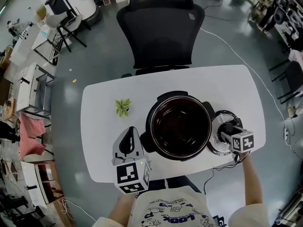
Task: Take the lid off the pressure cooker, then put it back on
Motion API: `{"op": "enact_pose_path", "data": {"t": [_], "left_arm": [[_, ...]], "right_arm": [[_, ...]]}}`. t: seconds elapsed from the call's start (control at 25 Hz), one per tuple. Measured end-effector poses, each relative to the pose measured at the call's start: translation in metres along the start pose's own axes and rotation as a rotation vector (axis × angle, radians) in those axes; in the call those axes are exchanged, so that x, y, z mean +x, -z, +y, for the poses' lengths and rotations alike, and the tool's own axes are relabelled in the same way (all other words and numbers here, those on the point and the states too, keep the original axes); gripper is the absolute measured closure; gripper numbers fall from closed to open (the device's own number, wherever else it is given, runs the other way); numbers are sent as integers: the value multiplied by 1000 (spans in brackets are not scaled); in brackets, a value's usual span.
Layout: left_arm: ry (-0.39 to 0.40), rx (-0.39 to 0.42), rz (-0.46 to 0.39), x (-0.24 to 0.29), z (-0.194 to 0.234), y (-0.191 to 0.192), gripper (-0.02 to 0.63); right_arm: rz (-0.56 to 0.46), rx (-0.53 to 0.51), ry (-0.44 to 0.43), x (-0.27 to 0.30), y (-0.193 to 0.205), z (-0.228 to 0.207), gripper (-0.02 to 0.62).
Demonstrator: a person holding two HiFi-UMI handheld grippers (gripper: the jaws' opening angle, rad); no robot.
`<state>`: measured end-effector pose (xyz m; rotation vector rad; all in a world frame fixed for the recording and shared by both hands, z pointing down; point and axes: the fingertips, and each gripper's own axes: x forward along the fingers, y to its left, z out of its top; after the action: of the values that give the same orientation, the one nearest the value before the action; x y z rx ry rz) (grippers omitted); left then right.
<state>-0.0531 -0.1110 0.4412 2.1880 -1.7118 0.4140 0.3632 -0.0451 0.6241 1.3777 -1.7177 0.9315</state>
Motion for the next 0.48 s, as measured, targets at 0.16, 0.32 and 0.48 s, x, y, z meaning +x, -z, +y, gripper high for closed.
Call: {"op": "enact_pose_path", "data": {"t": [0.16, 0.32, 0.48], "left_arm": [[1, -2, 4, -2, -1, 0, 592], [1, -6, 3, -3, -2, 2, 592], [9, -17, 4, -5, -6, 3, 592]], "right_arm": [[-1, -44, -4, -25, -6, -1, 301], [-8, -78, -34, -54, -15, 6, 301], [-14, -109, -41, -87, -24, 9, 301]]}}
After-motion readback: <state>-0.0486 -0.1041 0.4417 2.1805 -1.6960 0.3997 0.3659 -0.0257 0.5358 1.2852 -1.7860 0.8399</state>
